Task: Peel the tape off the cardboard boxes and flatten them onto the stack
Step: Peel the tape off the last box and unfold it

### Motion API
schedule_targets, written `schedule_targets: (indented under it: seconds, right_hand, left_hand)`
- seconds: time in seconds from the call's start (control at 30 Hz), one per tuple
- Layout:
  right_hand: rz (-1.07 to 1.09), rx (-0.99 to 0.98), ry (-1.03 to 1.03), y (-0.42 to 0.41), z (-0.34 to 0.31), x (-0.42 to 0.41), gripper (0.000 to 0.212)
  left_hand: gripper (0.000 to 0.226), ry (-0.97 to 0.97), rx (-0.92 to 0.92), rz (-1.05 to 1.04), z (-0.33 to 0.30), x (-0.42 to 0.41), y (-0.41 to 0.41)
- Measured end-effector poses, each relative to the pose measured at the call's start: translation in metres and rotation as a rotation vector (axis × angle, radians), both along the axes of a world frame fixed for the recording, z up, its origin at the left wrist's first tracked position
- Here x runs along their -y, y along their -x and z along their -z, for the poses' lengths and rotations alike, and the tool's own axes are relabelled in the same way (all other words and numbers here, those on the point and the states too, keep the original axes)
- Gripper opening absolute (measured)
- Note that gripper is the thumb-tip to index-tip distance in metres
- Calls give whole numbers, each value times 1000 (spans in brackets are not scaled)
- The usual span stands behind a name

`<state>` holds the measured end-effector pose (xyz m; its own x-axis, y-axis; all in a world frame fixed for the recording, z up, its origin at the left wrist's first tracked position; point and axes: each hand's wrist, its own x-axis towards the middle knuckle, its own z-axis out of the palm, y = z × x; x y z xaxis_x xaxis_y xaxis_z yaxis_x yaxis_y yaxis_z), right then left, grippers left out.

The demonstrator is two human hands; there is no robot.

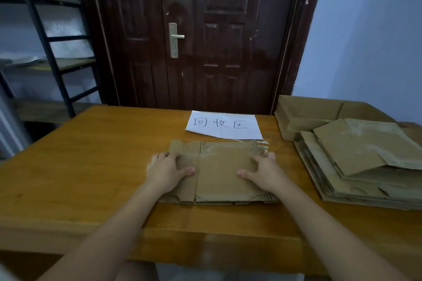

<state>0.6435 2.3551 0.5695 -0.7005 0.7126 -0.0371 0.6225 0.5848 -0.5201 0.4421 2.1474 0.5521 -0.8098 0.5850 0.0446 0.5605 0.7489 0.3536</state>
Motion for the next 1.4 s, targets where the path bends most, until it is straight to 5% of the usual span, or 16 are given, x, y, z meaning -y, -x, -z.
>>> schedule_targets:
  seconds: [0.23, 0.53, 0.9, 1.23, 1.4]
  right_hand:
    - [-20, -36, -2, -7, -5, 1, 95]
    - [-27, -134, -199, -40, -89, -16, 84]
    - [174, -92, -252, -167, -176, -143, 71]
    - [334, 33, -110, -281, -121, -224, 64]
    - [316, 101, 18, -300, -68, -236, 66]
  left_hand:
    - [99, -245, 231, 33, -12, 5, 3]
    - [129, -264, 158, 89, -89, -24, -17]
    - [112, -571, 307, 419, -130, -181, -105]
    - [110, -359, 394, 628, -99, -280, -205]
    - [87, -200, 206, 696, -61, -283, -214]
